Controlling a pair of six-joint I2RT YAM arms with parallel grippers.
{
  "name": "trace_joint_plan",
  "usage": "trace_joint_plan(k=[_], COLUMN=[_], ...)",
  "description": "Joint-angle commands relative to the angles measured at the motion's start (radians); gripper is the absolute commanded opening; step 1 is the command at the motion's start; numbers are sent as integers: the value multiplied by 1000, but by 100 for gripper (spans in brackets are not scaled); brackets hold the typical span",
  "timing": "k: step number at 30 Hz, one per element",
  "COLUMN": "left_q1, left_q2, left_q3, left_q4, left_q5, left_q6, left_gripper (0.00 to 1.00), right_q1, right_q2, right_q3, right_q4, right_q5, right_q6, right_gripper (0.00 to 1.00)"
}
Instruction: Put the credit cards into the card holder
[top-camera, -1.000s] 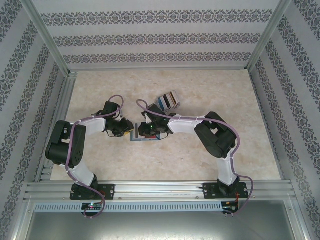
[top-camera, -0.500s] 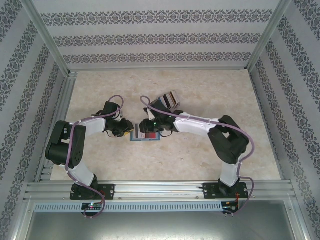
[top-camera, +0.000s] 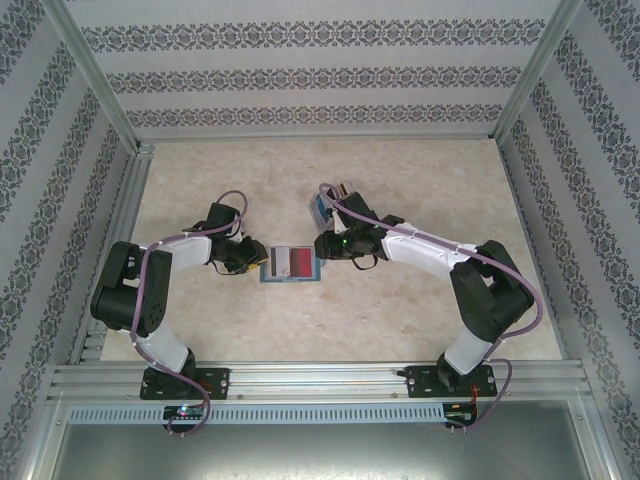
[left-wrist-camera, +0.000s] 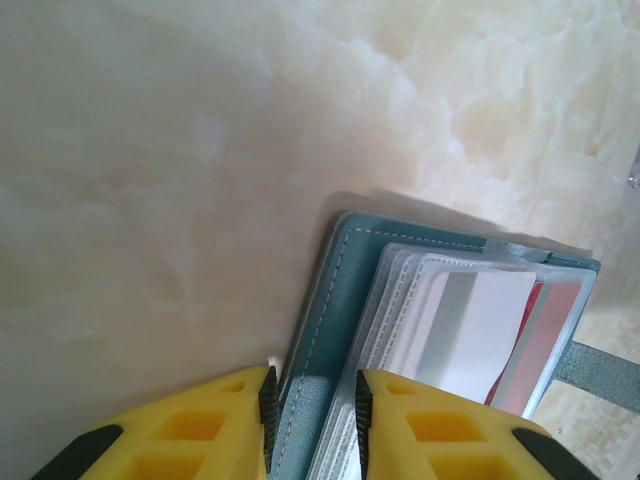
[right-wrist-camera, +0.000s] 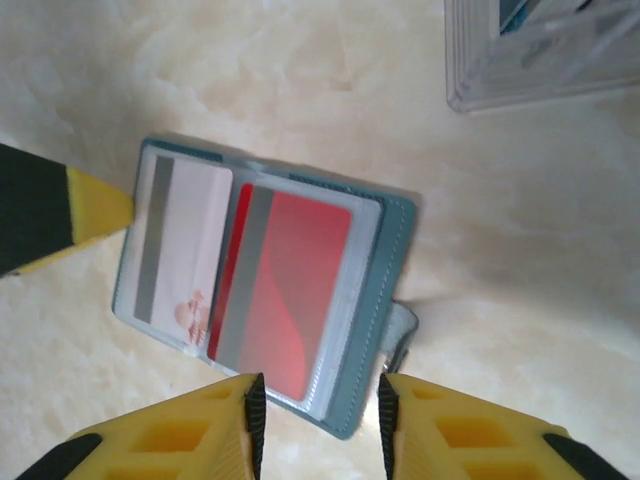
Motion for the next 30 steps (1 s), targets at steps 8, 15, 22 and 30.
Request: trace_joint_plan(k=[8,15,22,30], left_q1=[3,2,1,-1], left_q2=[-11,-21,-7,-4], left_q3=[3,-8,-29,-33], left_q4=[-44,-44,1,19], left_q5=[-11,-11,9,15], left_q6=[7,5,-15,-25], left_gripper=[30,30,30,30], right_q1=[4,16,43,96], right_q2=[72,122,67,30], right_q3=[10,59,83,150], right_q4=[-45,-40,-74,-99], right_q5=[42,25,47,37], right_q6=[-47,-50,-64,-52], right_gripper=[41,17,12,12])
